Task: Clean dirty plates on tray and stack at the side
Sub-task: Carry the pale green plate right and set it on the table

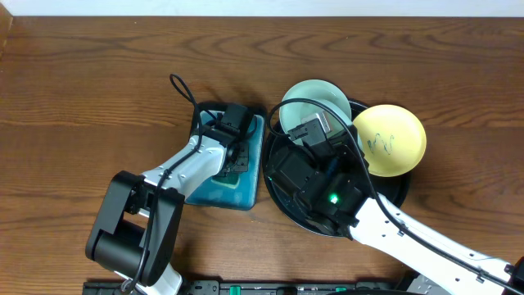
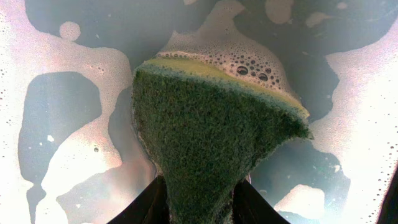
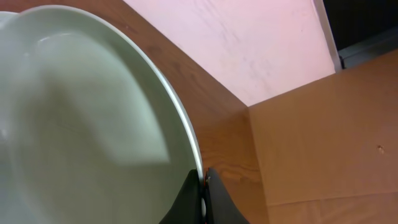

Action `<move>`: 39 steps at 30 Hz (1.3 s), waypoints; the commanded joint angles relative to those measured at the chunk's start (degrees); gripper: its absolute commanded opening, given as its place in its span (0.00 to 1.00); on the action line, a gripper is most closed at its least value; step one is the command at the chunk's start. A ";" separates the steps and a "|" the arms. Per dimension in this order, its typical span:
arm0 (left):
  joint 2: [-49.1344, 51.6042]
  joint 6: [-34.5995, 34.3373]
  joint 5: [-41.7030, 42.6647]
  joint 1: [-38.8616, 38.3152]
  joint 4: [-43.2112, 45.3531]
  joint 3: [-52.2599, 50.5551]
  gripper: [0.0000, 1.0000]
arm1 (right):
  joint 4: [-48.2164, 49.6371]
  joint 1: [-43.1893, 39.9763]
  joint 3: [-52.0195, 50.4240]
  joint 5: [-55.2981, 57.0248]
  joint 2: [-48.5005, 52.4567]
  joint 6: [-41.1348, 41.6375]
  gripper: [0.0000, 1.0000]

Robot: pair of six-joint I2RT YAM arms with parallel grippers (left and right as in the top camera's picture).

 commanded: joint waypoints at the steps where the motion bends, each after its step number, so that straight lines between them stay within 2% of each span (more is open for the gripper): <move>1: 1.49 -0.11 0.83 0.24 -0.44 -1.51 0.32 | -0.13 -0.39 1.40 -2.19 0.15 3.54 0.01; 6: 1.49 -0.11 0.83 0.24 -0.46 -1.51 0.31 | -2.38 -5.14 1.40 -10.36 0.15 12.66 0.01; 8: 1.49 -0.11 0.83 0.24 -0.46 -1.51 0.08 | -3.32 -7.67 1.40 -14.03 0.15 15.65 0.01; 14: 1.49 -0.11 0.81 0.24 -0.44 -1.51 0.07 | -3.93 -17.09 1.40 -26.49 0.11 17.97 0.01; 16: 1.49 -0.11 0.81 0.24 -0.42 -1.49 0.10 | -4.02 -19.91 1.40 -29.99 -0.04 17.94 0.01; 18: 1.46 0.04 0.81 0.24 -0.44 -1.49 0.24 | -4.28 -22.49 1.40 -32.87 -0.55 17.94 0.01; 20: 1.33 0.57 0.81 0.24 -0.48 -1.49 0.27 | -4.46 -24.87 1.40 -34.69 -1.46 17.90 0.01; 27: -1.79 0.52 0.83 0.24 -0.92 -1.49 0.32 | -5.38 -31.56 1.40 -37.81 -7.80 17.51 0.01; 35: -2.25 -0.57 1.05 0.24 -3.91 -1.55 0.32 | -8.98 -41.94 1.40 -40.96 -13.62 17.70 0.01; 36: -2.25 -0.57 1.05 0.24 -3.89 -1.55 0.31 | -9.35 -43.28 1.40 -41.40 -13.81 17.73 0.01; 39: -2.25 -0.57 1.05 0.24 -3.89 -1.55 0.08 | -10.10 -47.43 1.40 -43.36 -13.79 17.70 0.01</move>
